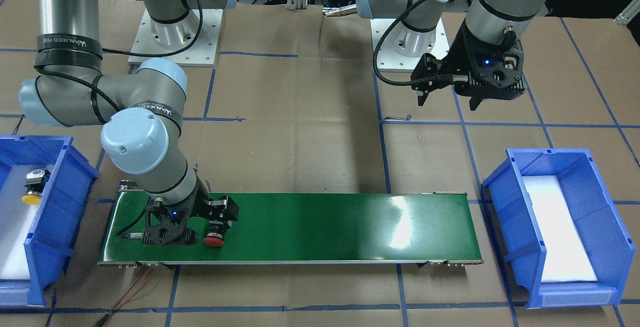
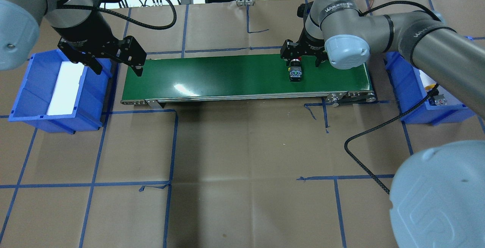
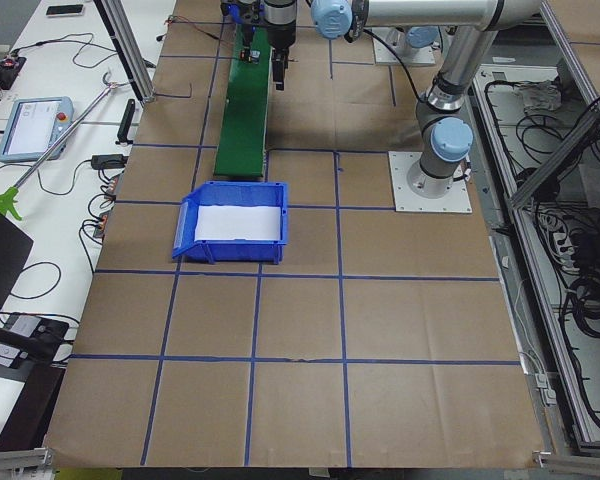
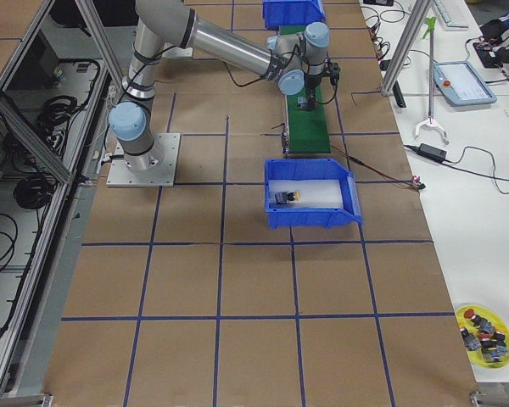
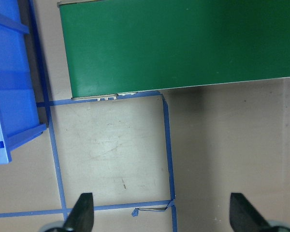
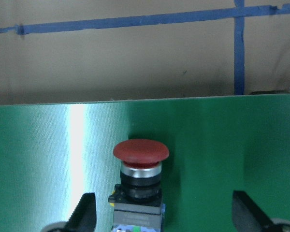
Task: Transport two buttons from left to right
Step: 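Grasp the red button with the right gripper and lift it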
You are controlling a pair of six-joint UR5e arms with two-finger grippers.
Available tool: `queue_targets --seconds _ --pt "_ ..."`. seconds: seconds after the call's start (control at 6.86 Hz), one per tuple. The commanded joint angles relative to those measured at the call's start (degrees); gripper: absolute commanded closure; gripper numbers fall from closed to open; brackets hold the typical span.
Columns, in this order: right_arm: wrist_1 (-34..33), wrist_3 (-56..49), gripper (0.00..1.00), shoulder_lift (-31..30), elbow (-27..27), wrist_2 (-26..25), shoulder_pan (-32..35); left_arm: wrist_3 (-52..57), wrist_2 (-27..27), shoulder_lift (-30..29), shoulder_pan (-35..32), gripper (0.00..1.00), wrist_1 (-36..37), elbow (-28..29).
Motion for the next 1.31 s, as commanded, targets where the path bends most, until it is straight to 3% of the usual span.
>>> queue_targets --seconds 0.0,0.29,0.58,0.73,0.88,1.17 --pt "-0.16 -0.76 0.16 0.48 0.70 -0.78 -0.09 0.02 0.00 0.00 0.00 0.00 -0.01 -0.08" --pt "0.19 -0.77 0.52 0.40 0.79 -1.49 -0.09 -0.07 -0.09 0.00 0.00 0.00 0.08 0.00" --pt "0.89 -0.68 0.85 -0.13 0.88 -5.87 -0.26 0.02 -0.09 0.00 0.00 0.00 0.08 0.00" --pt "3.77 -1.03 0.93 -1.70 0.09 -8.24 -1.57 -0.07 -0.09 0.00 -0.09 0.00 0.08 0.00" --pt "6.84 -1.56 0.94 -6.06 -0.09 -10.26 -4.11 -0.07 -0.09 -0.09 0.00 0.00 -0.01 0.00" --pt "10.54 -13.52 0.94 -10.84 -2.70 -9.67 -13.58 -0.07 -0.09 0.00 0.00 0.00 -0.01 0.00"
